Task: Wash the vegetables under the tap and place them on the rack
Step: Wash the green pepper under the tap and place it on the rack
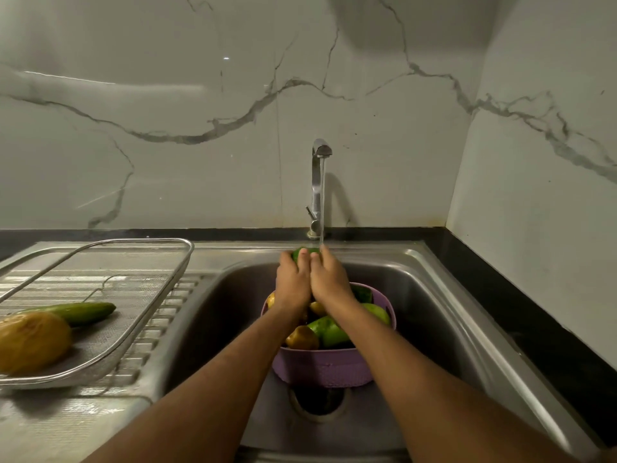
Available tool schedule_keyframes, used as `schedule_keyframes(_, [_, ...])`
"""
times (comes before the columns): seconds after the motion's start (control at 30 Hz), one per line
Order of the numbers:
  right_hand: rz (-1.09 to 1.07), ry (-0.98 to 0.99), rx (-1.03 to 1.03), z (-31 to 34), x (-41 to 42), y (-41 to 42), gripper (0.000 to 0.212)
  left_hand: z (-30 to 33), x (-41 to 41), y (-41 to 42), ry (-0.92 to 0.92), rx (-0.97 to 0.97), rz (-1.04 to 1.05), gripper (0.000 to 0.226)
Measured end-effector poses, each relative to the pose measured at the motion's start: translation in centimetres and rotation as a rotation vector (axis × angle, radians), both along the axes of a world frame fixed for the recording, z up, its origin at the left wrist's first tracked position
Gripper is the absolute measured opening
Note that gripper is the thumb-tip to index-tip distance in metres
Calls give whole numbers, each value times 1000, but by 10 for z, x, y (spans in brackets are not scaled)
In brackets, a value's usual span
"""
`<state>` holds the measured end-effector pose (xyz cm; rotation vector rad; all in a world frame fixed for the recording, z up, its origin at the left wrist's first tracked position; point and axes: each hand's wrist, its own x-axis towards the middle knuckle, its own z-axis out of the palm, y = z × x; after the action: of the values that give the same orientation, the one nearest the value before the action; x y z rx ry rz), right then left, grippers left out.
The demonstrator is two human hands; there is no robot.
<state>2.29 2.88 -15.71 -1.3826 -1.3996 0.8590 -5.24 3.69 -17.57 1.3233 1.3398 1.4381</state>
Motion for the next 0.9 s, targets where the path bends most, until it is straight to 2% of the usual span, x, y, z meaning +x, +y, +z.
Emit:
schedule_keyframes(0.07, [-33,-79,28,-7,-2,1,51,2,-1,0,-84,-106,-27,33])
schedule_keyframes(0.13, [-73,-22,48,-8,-2,4,49,5,-1,-3,-49,-64,-56,32])
schedule_keyframes(0.23, [-123,261,-5,0,3,10,41,8,-2,-9,69,118,-128,26])
schedule_keyframes(0.3, [-126,433,-93,5,12,12,36,3,-2,-6,168,170,-152,31])
schedule_keyframes(0.4, [-53,537,-183,9,14,5,31,-3,-2,-6,206,219,-82,31])
schedule_keyframes(0.47, [-51,339,-93,8,7,3,34,-3,1,-6,90,180,-69,26])
schedule_keyframes(0.57, [-70,-143,116,-5,2,2,40,2,5,0,-135,-84,-21,32])
schedule_keyframes(0.63, [-91,-187,118,-6,2,1,46,2,1,4,-171,-197,-44,41])
schedule_keyframes(0.67, [-97,-143,120,-6,3,2,46,2,-1,4,-122,-179,-61,42])
schedule_keyframes(0.73, [-109,60,93,-2,3,2,41,7,-2,-4,-9,-18,-92,37])
schedule_keyframes(0.83, [-108,447,-88,5,9,8,41,2,-2,-5,193,212,-113,39])
schedule_keyframes(0.9, [-76,557,-195,5,11,9,42,-2,-1,-4,228,250,-66,38])
